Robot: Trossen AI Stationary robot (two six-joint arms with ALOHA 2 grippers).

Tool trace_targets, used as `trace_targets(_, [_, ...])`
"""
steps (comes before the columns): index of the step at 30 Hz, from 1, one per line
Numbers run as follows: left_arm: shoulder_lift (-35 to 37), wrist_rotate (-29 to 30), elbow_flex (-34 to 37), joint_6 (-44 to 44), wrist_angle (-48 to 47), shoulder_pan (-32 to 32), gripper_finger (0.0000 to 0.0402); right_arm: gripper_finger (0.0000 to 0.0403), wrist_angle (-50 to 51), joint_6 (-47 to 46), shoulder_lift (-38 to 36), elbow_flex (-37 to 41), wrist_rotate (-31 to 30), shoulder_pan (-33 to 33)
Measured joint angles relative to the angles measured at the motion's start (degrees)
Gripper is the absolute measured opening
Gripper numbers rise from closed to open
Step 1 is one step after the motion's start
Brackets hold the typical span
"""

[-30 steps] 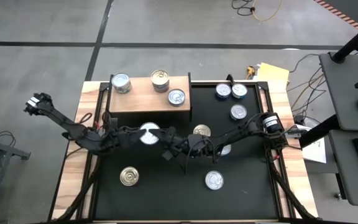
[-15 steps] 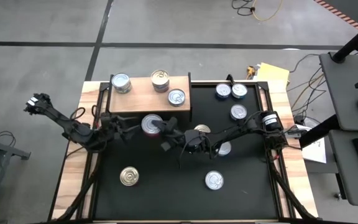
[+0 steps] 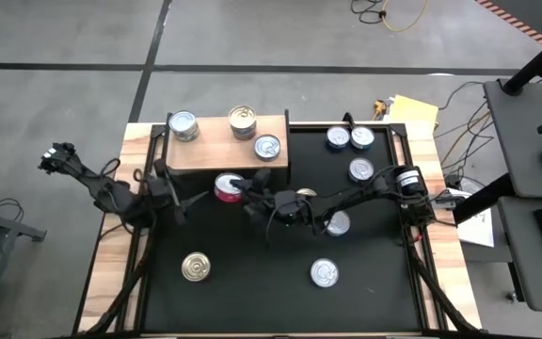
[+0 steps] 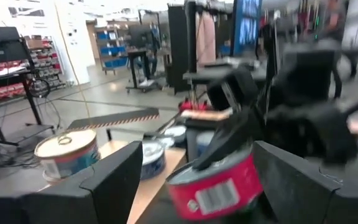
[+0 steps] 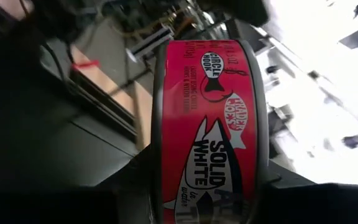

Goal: Stack canned seafood by type on shelf
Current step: Put the red tuna can on the shelf

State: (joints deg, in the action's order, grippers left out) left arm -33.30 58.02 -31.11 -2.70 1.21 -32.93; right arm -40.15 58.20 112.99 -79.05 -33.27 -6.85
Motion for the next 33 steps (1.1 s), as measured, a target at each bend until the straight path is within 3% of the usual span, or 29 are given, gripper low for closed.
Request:
trace_targets(6, [-1.38, -2.66, 0.04, 6.09, -9.17, 0.0, 0.0288, 0.0124, 0.78, -9.5, -0.04, 0.0, 4.73, 0.15])
trace_targets(12, [-7.09, -3.56, 0.09, 15.47, -10.78, 0.04, 0.0288, 0.0123, 6.23, -9.98, -0.02, 0.0, 4.66, -0.42])
trace_targets(20, [-12.58, -2.7, -0.27, 18.88, -10.64, 0.01, 0.0288, 0.0125, 8.12, -4.81, -0.04, 0.0, -7.36, -4.77])
trace_targets(33, [-11.74, -9.66, -10.19, 23.04, -27.88, -0.02, 0.0288, 0.0125, 4.48, -3.35, -0.04, 0.0, -7.27, -5.01])
